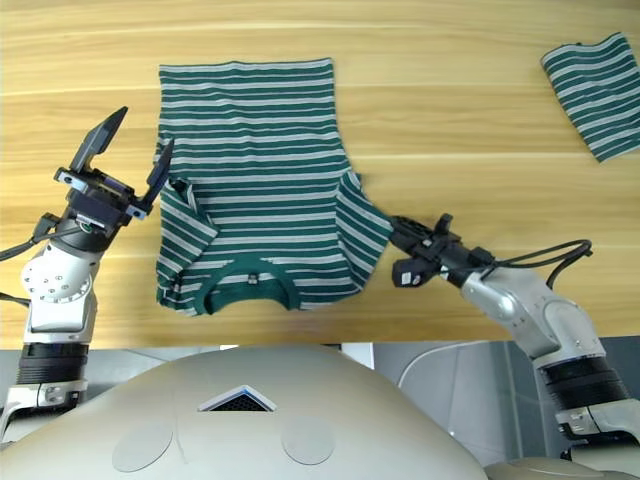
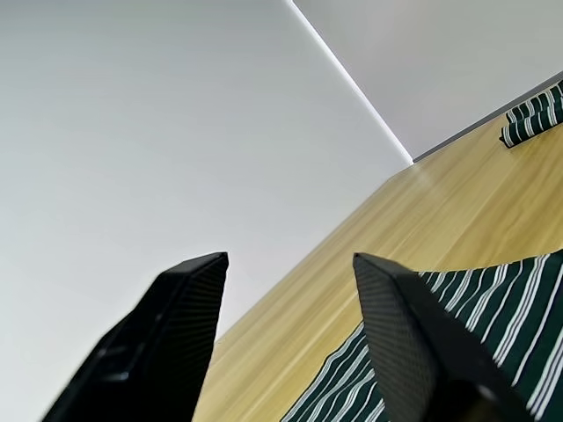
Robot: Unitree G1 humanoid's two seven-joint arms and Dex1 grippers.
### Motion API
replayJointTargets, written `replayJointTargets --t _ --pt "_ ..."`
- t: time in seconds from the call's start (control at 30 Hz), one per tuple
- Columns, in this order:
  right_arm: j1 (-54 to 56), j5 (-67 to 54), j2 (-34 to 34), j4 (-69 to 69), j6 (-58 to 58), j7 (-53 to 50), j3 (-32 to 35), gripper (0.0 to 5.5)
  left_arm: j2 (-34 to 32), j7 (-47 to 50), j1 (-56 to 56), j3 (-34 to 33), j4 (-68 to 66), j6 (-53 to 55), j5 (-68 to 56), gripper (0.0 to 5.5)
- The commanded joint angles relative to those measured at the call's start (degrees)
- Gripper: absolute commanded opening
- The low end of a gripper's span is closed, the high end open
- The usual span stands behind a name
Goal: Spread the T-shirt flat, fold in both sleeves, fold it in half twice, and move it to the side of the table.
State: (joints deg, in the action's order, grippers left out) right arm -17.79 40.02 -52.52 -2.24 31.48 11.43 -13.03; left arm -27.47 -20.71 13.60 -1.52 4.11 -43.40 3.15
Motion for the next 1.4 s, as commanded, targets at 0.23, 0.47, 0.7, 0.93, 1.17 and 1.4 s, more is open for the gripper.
replayJointTargets --t 0.23,0.47,0.7,0.93,1.17,1.4 --pt "0.6 2.3 1.5 4.3 -1.6 2.6 -4.0 0.11 0.4 -0.1 -0.7 1.3 -0.8 -0.6 0.5 2.66" --pt "1.7 1.5 1.9 3.8 -1.7 2.9 -3.8 0.02 0.7 0.0 0.0 1.3 -0.6 -0.9 0.5 2.66" --pt "1.2 -9.9 5.7 -4.0 3.1 -0.3 0.5 0.02 0.7 0.0 0.1 1.0 -1.0 -1.4 0.2 2.66" --pt "4.1 -11.5 9.8 -4.5 2.7 -0.6 2.5 0.02 0.9 0.0 -0.1 1.2 -1.4 -1.5 0.3 2.66" --pt "5.3 -11.2 11.6 -4.3 3.7 1.0 0.5 0.02 1.0 0.1 0.1 1.3 -1.4 -1.7 0.5 2.66" --pt "5.2 -9.9 11.8 -1.8 2.9 5.0 -2.9 0.02 1.0 -0.4 -0.2 2.1 -1.6 -1.6 0.8 2.66"
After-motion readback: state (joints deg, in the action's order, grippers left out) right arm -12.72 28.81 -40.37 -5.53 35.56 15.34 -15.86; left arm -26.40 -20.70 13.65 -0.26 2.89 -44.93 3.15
